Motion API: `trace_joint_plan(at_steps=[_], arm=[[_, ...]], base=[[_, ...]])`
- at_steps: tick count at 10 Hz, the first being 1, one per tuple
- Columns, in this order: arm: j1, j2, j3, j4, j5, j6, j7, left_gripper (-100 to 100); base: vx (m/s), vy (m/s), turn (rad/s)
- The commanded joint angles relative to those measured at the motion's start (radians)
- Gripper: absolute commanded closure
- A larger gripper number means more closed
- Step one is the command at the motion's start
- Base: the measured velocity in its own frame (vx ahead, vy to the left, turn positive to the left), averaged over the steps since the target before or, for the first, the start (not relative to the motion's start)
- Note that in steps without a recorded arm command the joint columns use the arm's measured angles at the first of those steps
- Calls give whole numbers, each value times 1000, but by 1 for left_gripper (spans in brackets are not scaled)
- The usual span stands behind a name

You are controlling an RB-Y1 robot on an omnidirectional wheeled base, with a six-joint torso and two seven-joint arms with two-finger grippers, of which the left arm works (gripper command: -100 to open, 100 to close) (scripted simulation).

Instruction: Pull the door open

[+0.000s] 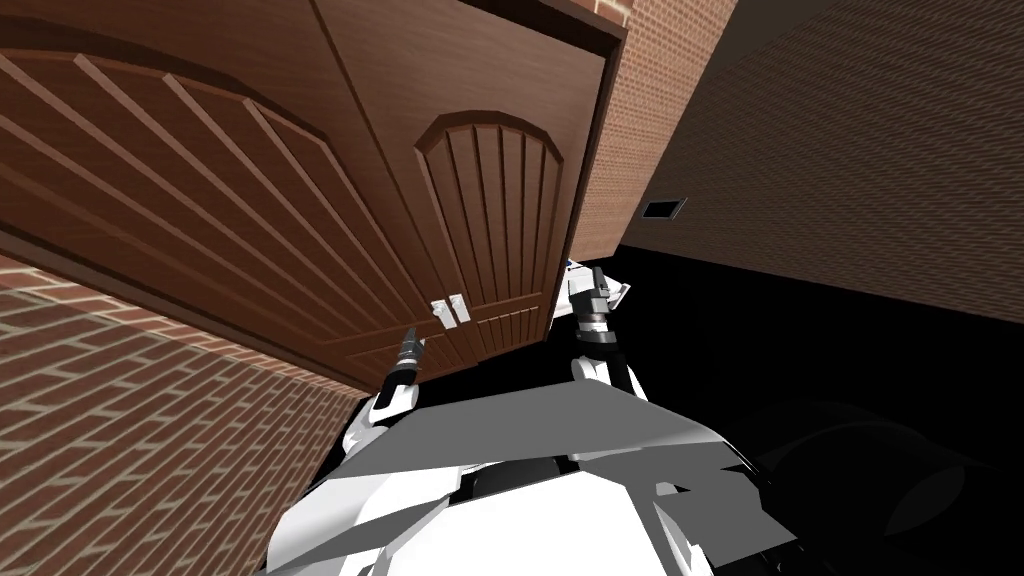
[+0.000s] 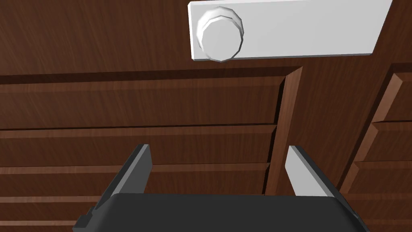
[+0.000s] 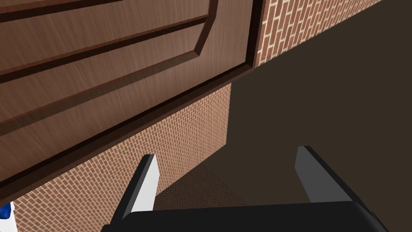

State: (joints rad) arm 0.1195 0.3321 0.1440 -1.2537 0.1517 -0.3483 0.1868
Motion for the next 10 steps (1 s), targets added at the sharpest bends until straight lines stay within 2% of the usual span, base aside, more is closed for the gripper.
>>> trace_joint_plan(at_steps=[1,3,5,8,10], arm=[[10,9,28,25,3,0,-5,-100],[16,18,55,43,6,3,-10,-100],[5,12,52,44,5,3,-13,-100],[-22,-3,31,35,1,0,-14,-100],[-46,-18,8,24,-4,-3,-15,-100]], base=[[-29,125,206],[72,126,91],[170,58,-39],[202,-67,-114],[202,-154,-185]])
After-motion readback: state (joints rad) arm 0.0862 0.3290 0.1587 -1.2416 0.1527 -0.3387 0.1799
